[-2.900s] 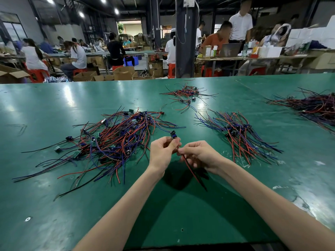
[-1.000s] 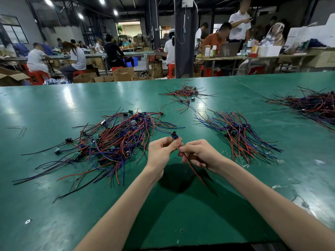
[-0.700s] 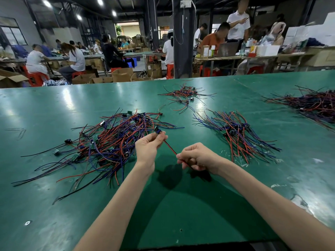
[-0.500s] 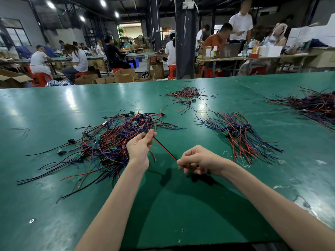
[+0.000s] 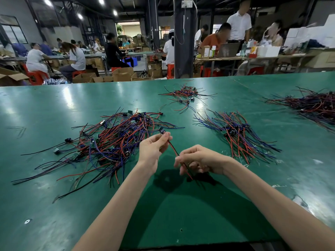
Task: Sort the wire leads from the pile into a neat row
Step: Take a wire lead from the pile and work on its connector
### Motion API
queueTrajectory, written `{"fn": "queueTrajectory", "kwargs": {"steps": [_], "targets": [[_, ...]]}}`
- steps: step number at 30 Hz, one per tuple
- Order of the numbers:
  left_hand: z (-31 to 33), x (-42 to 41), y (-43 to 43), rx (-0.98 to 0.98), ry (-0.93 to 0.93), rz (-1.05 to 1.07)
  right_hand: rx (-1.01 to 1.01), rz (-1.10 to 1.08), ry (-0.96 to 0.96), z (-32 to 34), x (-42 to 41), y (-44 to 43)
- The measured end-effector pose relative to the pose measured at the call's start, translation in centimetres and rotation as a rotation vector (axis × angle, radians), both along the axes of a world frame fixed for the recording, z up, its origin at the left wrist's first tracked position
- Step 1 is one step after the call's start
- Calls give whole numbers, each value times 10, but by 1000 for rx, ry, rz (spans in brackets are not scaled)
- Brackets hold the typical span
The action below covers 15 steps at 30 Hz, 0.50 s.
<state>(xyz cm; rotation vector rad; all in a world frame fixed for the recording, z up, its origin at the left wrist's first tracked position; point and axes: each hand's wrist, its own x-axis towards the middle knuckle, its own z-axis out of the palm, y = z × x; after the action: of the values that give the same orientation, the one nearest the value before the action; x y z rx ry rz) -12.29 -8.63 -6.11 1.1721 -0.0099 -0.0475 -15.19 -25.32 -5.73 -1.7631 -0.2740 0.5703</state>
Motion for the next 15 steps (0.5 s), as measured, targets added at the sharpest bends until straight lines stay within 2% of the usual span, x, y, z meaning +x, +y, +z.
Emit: {"fn": "queueTrajectory", "kwargs": {"steps": [3, 6, 11, 15], "targets": [[-5, -5, -10, 52, 1, -113, 95, -157, -64, -1, 4, 0], [-11, -9, -18, 84, 6, -176, 94, -242, -102, -2, 5, -2], [-12, -6, -20, 84, 49, -210, 145, -328, -145, -1, 11, -5], [-10, -6, -20, 54, 119, -202, 190, -506, -203, 8, 19, -21]]}}
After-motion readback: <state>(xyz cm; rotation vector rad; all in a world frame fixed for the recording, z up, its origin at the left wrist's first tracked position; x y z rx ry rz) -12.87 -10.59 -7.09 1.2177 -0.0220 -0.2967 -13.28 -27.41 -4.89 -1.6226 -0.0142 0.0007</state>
